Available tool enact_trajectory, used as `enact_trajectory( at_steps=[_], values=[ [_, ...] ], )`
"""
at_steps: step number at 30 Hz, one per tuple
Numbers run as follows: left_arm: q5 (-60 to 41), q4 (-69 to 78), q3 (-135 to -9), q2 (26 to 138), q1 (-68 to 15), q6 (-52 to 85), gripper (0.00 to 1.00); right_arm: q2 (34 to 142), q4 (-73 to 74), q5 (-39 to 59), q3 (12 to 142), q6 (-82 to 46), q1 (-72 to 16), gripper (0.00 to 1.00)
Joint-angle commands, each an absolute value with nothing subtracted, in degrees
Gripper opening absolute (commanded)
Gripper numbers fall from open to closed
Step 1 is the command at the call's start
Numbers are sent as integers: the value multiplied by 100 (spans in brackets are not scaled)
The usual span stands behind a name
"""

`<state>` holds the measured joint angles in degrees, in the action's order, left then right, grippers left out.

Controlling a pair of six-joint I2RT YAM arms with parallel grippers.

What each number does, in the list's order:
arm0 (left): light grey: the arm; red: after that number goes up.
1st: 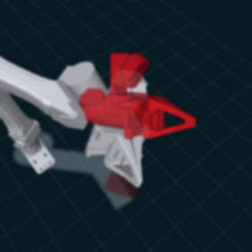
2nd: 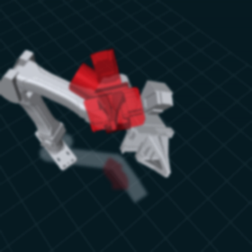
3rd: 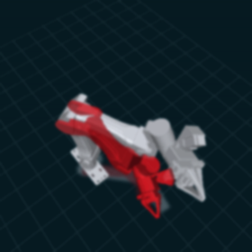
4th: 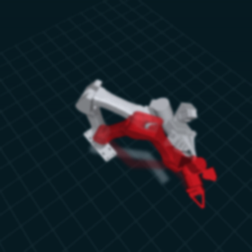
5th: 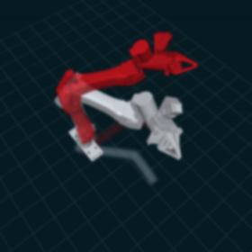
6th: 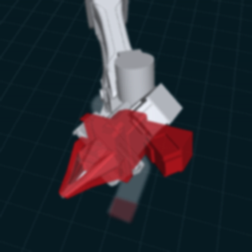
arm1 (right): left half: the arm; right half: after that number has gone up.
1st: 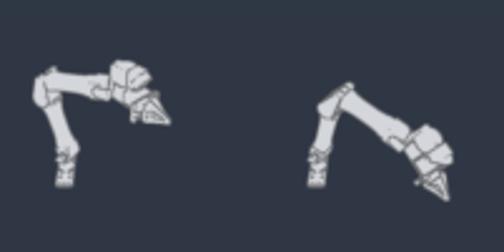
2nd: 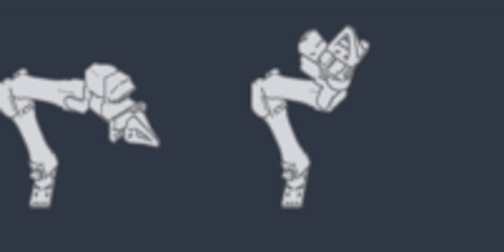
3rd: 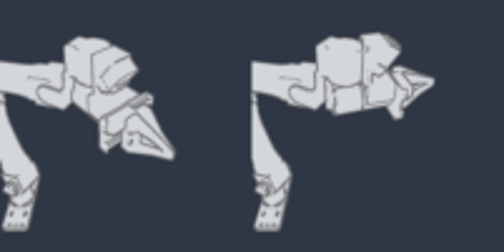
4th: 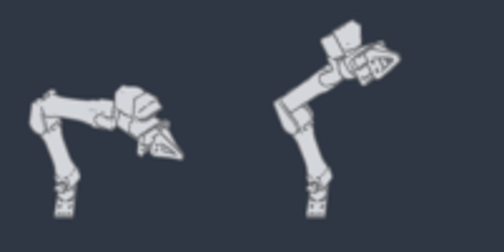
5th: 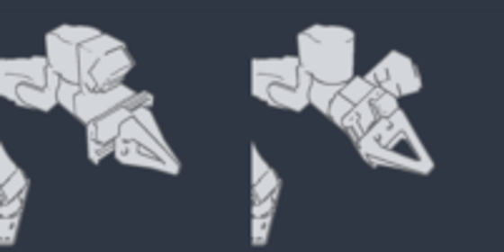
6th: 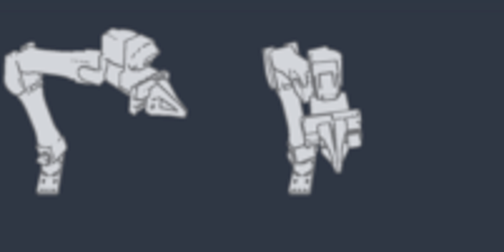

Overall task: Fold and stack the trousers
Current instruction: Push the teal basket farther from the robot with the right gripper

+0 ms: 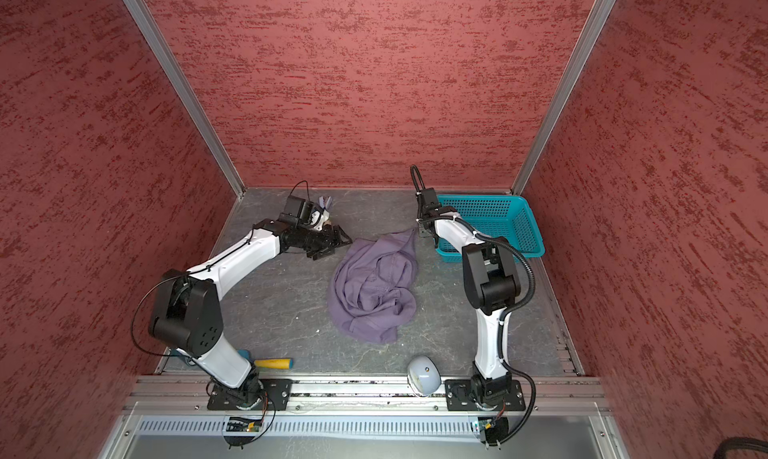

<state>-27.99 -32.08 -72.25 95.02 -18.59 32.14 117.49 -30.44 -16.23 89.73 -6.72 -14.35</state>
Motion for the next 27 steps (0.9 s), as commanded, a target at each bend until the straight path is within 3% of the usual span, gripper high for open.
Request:
enact_trajectory(
  at_steps=[1,18,27],
  values=[
    [-2701,-3244,-7270,9309,-1845,3285,78,11877,-2492,-1540,9204,-330,-1275,5],
    [-2629,-3286,-7224,9483,-1809,3375,78,13680,-3269,-1348,11975,509,-1109,9],
    [-2646,-3356,-7337,9510,-1818,3397,79,13940,-3460,-1321,12727,400,-1116,26]
  ],
)
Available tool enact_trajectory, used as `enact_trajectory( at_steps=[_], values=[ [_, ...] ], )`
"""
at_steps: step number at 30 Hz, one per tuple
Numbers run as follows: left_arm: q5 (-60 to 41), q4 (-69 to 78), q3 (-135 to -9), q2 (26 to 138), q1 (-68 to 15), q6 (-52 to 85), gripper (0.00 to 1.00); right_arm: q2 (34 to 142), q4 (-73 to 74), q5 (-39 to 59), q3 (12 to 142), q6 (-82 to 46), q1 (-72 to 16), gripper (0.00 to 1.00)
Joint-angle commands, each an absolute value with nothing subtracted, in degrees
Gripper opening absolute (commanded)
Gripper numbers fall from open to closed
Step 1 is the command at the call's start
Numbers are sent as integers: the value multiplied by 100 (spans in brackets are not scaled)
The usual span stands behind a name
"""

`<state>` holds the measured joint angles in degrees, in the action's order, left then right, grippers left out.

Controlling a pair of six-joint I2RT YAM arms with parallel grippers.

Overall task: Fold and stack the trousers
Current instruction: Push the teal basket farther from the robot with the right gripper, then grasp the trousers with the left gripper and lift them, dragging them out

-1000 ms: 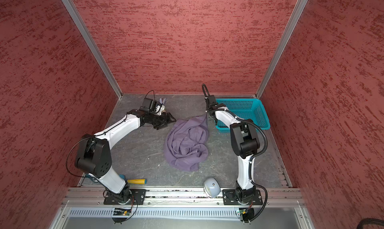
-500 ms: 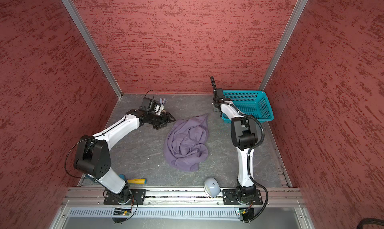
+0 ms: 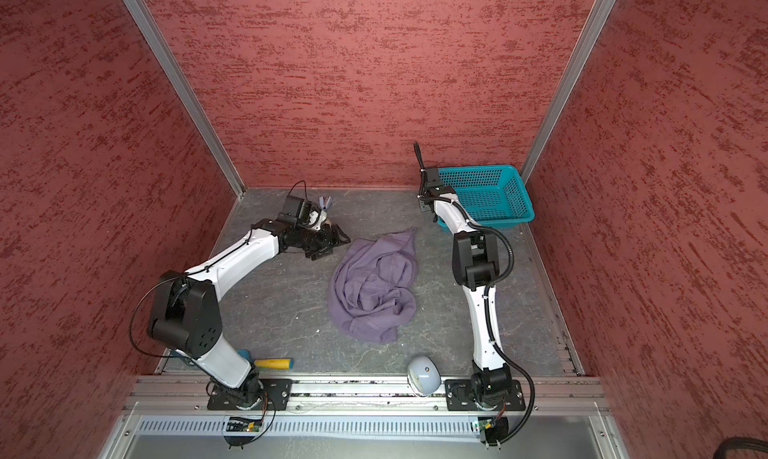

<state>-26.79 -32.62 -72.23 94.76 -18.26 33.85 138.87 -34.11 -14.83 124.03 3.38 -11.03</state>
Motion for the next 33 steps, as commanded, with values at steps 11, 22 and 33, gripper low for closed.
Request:
enact_trajectory(
  at_steps=[11,22,33],
  values=[
    [-1632,-4182,-7395,8759,-2970,2784,80,11138,-2744,-993,10735,-496,-1424,99],
    [-286,-4824,-7121,8912,-4826,2566,83,7188,-2077,-788,6128,-1785,-1934,46],
    [756,-5579,-8556,11393,-5341,2338,84,5607,-2476,-1284,4963,-2206,-1931,40]
  ],
)
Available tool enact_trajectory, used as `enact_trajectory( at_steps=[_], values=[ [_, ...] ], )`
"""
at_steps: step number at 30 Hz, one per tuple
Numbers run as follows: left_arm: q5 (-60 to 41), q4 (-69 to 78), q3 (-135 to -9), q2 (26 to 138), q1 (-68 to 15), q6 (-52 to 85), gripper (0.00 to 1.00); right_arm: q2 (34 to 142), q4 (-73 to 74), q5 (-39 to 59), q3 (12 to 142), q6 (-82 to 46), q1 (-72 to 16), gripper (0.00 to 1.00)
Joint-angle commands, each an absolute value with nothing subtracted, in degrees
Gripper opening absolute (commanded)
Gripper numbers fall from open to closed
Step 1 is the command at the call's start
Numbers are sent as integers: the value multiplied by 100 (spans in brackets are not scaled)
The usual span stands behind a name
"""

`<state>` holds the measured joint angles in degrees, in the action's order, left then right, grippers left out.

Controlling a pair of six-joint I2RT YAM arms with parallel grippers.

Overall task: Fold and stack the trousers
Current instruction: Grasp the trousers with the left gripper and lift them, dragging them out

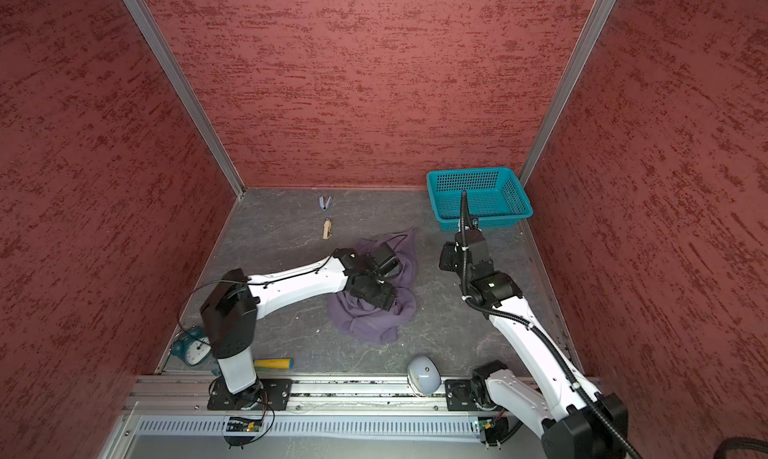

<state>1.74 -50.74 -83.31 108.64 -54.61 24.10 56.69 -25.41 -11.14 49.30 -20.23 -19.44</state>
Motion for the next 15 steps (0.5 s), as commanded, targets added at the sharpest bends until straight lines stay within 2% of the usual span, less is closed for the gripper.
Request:
enact_trajectory(
  at_steps=[1,3,4,5,6,9,12,15],
  values=[
    [748,-5653,-8688,11577,-5282,2372,79,5631,-2415,-1278,4942,-2202,-1929,40],
    [591,-5777,-9001,11827,-5164,2339,51,5760,-2331,-1242,4961,-2189,-1925,40],
    [641,-5876,-9188,11876,-5125,2331,32,5842,-2312,-1218,5002,-2184,-1925,40],
    [701,-5986,-9446,11876,-5090,2269,20,5923,-2288,-1185,5052,-2175,-1925,39],
    [733,-6099,-9698,11846,-5066,2193,15,5985,-2261,-1149,5084,-2156,-1925,38],
    [745,-6686,-10911,11662,-4980,1898,0,6159,-2173,-1091,5205,-2091,-1925,36],
    [439,-7090,-12397,11446,-4908,1607,0,6233,-1954,-881,5237,-2063,-1925,28],
    [-32,-7371,-14010,11332,-4871,1320,0,6123,-1188,9,4944,-1942,-1925,20]
  ],
)
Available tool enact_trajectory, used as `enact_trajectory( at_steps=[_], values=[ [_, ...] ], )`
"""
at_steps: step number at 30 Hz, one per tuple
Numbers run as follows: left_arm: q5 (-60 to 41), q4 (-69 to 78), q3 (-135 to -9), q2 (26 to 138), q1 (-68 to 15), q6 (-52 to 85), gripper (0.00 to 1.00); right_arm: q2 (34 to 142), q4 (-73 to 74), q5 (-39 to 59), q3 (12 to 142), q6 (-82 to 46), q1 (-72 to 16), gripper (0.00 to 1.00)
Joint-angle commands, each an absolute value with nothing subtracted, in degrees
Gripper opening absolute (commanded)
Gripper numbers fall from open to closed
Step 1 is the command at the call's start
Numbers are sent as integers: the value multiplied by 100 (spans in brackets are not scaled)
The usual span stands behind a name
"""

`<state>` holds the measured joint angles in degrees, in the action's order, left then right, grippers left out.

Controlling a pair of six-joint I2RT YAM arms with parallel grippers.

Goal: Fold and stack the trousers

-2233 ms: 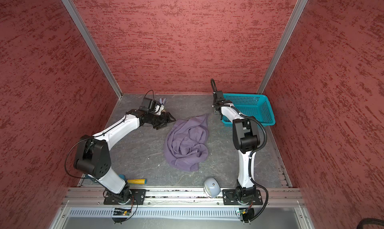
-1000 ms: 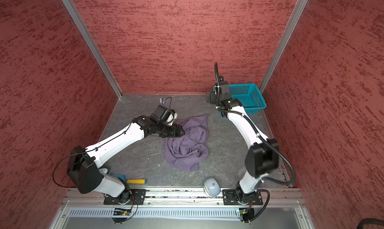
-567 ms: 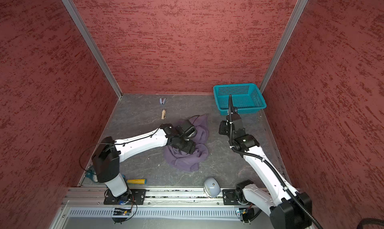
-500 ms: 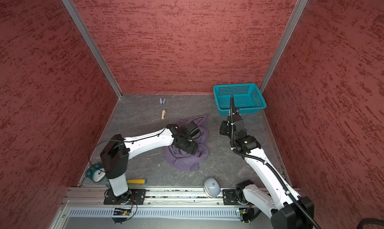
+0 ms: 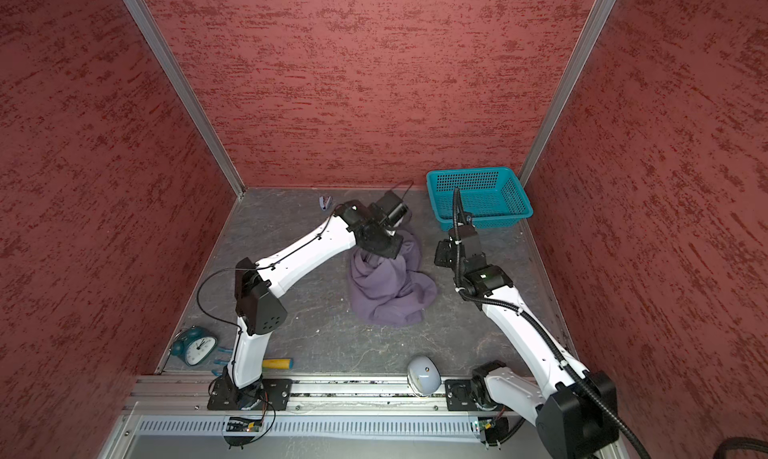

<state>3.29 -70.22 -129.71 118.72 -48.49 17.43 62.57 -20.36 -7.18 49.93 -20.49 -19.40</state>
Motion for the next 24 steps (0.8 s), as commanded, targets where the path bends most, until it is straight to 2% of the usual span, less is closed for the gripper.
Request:
enact_trajectory(
  at_steps=[1,3,6,8,12,15,17,18,20,24],
  values=[
    [-354,-7439,-14495,11288,-4816,1256,0,6109,-978,239,4878,-1977,-1925,20],
    [-985,-7411,-15014,11099,-4655,1226,0,6084,-764,461,4823,-2020,-1934,21],
    [-1802,-7117,-14724,10461,-4139,1470,0,5968,-591,339,4762,-2065,-1934,32],
    [-2362,-6834,-14009,9894,-3634,1696,0,5830,-478,244,4715,-2087,-1933,37],
    [-3232,-5421,-10970,8209,-2382,2210,0,5593,-261,75,4636,-2127,-1931,41],
    [-4025,-4327,-8531,7168,-1319,2889,23,5670,-293,87,4675,-2127,-1934,44],
    [-4341,-3995,-7188,6729,-667,3170,54,5791,-322,116,4727,-2114,-1934,46],
    [-4467,-3960,-6672,6603,-303,3282,65,5887,-337,154,4761,-2093,-1934,47],
    [-4717,-4099,-5967,6467,249,3224,75,6053,-383,190,4867,-2074,-1931,49],
    [-4088,-4873,-5923,6255,720,2741,81,6358,-462,286,5097,-2018,-1935,50]
  ],
)
